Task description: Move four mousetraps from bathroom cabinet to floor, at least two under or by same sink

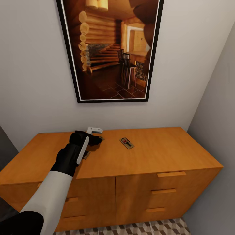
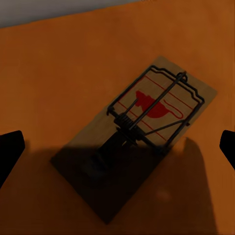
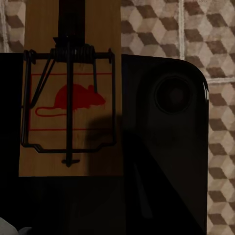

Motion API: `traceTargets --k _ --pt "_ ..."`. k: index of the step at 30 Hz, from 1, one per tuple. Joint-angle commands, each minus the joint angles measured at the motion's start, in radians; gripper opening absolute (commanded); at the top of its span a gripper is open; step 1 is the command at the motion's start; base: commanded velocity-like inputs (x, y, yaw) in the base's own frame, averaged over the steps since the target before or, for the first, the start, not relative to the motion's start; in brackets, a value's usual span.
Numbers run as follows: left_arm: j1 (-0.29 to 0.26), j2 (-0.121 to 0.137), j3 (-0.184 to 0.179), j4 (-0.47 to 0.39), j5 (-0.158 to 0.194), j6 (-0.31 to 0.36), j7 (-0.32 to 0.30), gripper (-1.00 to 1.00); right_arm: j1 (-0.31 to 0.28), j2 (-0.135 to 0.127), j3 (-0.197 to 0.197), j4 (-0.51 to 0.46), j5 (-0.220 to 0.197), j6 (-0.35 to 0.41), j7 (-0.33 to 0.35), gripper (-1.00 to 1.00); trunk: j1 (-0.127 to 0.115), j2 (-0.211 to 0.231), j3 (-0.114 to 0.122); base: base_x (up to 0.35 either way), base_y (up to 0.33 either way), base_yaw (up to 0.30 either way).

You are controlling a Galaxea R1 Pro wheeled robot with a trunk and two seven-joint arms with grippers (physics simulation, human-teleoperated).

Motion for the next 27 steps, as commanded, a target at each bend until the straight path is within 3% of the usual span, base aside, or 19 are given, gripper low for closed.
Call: traceTargets --k 1,27 --pt "-0.001 0.0 -0.003 -0.001 -0.001 0.004 0.003 1.0 0.001 0.0 -0.002 -0.002 0.004 -0.001 0.0 -1.0 0.0 0.0 -0.001 0.005 0.0 0.0" --pt "-0.001 0.0 -0.006 0.001 -0.001 0.004 0.003 1.0 0.001 0.008 -0.002 -0.002 0.003 -0.001 0.0 -1.0 0.0 0.0 -0.001 0.0 0.0 0.0"
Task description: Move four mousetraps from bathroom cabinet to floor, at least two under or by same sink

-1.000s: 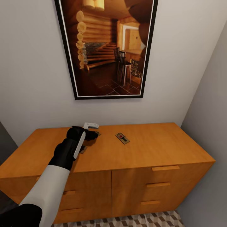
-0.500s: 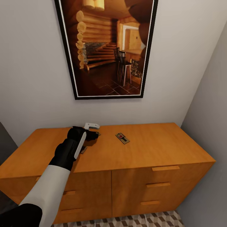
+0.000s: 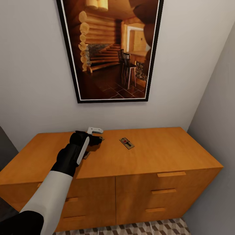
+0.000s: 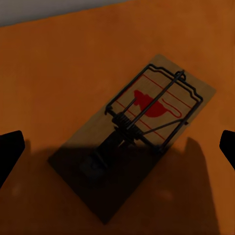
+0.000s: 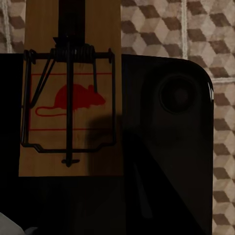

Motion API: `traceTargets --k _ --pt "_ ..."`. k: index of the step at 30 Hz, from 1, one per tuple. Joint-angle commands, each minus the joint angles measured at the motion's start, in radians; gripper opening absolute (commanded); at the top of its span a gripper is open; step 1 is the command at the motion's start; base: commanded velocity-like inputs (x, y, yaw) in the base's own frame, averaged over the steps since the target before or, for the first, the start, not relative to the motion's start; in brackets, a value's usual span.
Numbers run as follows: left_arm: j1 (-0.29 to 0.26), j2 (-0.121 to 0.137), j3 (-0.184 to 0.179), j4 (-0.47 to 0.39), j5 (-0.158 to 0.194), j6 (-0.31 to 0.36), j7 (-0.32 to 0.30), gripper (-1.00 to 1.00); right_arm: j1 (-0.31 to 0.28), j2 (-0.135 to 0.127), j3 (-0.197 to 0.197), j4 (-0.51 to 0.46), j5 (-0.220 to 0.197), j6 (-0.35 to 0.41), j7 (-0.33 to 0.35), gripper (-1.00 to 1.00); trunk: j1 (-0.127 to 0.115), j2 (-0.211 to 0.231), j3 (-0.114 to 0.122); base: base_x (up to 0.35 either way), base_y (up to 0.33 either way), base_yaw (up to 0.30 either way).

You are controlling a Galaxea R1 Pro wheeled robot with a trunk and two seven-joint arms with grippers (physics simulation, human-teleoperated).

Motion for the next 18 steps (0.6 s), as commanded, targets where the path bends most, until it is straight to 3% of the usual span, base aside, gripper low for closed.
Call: traceTargets --k 1,18 --pt "-0.001 0.0 -0.001 -0.001 -0.001 0.004 0.003 1.0 0.001 0.0 -0.001 -0.002 0.004 -0.001 0.0 -1.0 0.0 0.0 -0.001 0.0 0.0 0.0" --pt "-0.001 0.0 -0.001 0.002 -0.001 0.004 0.003 1.0 0.001 0.0 -0.001 -0.002 0.004 -0.001 0.0 -1.0 0.0 0.0 -0.004 0.0 0.0 0.0"
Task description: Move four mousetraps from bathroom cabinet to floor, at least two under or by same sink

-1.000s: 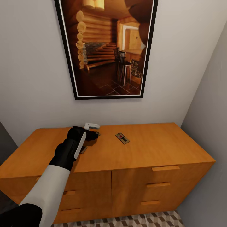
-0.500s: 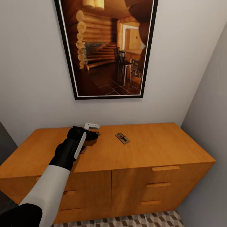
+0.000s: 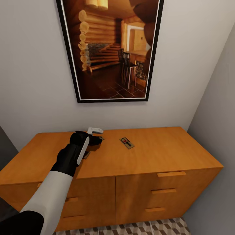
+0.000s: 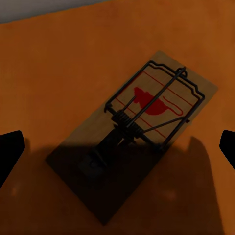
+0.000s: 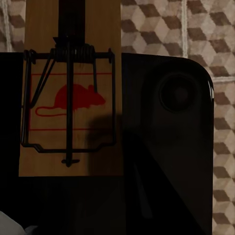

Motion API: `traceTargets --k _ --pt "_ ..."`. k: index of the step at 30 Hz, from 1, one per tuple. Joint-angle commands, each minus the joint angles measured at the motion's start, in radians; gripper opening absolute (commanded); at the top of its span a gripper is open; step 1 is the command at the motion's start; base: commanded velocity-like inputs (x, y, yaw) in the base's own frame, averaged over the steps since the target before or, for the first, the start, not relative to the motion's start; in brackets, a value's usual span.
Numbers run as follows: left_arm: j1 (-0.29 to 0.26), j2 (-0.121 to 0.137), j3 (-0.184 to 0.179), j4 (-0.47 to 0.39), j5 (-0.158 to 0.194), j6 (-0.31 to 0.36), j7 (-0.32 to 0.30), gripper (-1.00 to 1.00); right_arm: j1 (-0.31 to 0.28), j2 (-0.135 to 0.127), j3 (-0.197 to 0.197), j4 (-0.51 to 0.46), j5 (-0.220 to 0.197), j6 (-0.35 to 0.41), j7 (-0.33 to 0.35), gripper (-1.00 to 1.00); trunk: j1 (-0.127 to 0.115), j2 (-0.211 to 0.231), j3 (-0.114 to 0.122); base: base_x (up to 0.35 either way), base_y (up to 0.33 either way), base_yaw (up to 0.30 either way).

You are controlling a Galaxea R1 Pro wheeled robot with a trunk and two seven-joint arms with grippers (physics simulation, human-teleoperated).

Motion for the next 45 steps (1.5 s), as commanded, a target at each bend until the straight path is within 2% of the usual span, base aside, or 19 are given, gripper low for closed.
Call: traceTargets --k 1,45 --pt "-0.001 0.0 -0.001 0.0 -0.001 0.004 0.003 1.0 0.001 0.0 -0.002 -0.002 0.004 -0.001 0.0 -1.0 0.0 0.0 -0.001 0.019 0.0 0.0" --pt "0.001 0.0 -0.001 0.03 -0.001 0.004 0.003 1.0 0.001 0.0 -0.002 -0.002 0.004 -0.001 0.0 -1.0 0.0 0.0 -0.008 0.018 0.0 0.0"
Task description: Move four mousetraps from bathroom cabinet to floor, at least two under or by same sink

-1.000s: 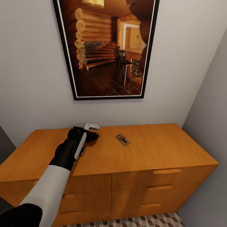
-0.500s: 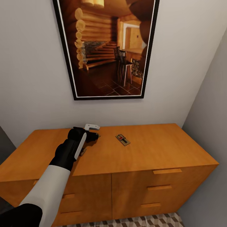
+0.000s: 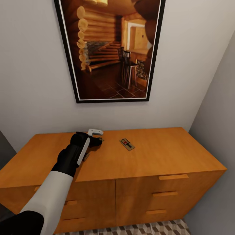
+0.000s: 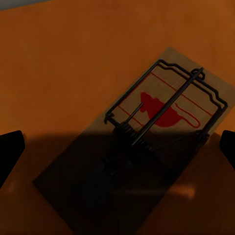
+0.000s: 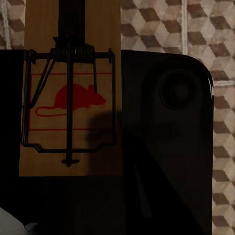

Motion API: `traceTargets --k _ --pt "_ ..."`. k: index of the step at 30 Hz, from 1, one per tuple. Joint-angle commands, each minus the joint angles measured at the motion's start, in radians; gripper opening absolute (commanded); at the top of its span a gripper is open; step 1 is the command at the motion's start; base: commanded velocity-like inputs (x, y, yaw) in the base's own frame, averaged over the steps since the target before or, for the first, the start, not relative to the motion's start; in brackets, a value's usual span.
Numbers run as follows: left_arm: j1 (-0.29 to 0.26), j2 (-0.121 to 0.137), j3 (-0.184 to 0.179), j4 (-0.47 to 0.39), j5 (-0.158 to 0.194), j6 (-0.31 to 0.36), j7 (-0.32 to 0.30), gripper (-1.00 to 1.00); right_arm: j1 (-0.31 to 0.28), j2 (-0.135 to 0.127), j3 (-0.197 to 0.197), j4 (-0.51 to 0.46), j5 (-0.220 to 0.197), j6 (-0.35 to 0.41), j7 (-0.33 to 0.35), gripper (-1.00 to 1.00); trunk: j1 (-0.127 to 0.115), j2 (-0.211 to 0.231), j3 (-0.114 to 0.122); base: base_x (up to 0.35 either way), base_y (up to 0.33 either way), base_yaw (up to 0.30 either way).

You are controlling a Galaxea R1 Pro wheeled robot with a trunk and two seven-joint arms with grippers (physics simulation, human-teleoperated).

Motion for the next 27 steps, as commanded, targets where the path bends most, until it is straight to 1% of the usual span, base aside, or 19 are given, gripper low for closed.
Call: traceTargets --k 1,27 --pt "0.0 0.0 -0.001 0.006 -0.001 0.004 0.003 1.0 0.001 0.0 -0.001 -0.002 0.004 -0.001 0.0 -1.0 0.0 0.0 -0.001 0.0 0.0 0.0" --pt "0.0 0.0 -0.001 0.023 -0.001 0.003 0.003 1.0 0.001 0.0 -0.001 -0.002 0.004 -0.002 0.0 -1.0 0.0 0.0 -0.002 0.0 0.0 0.0"
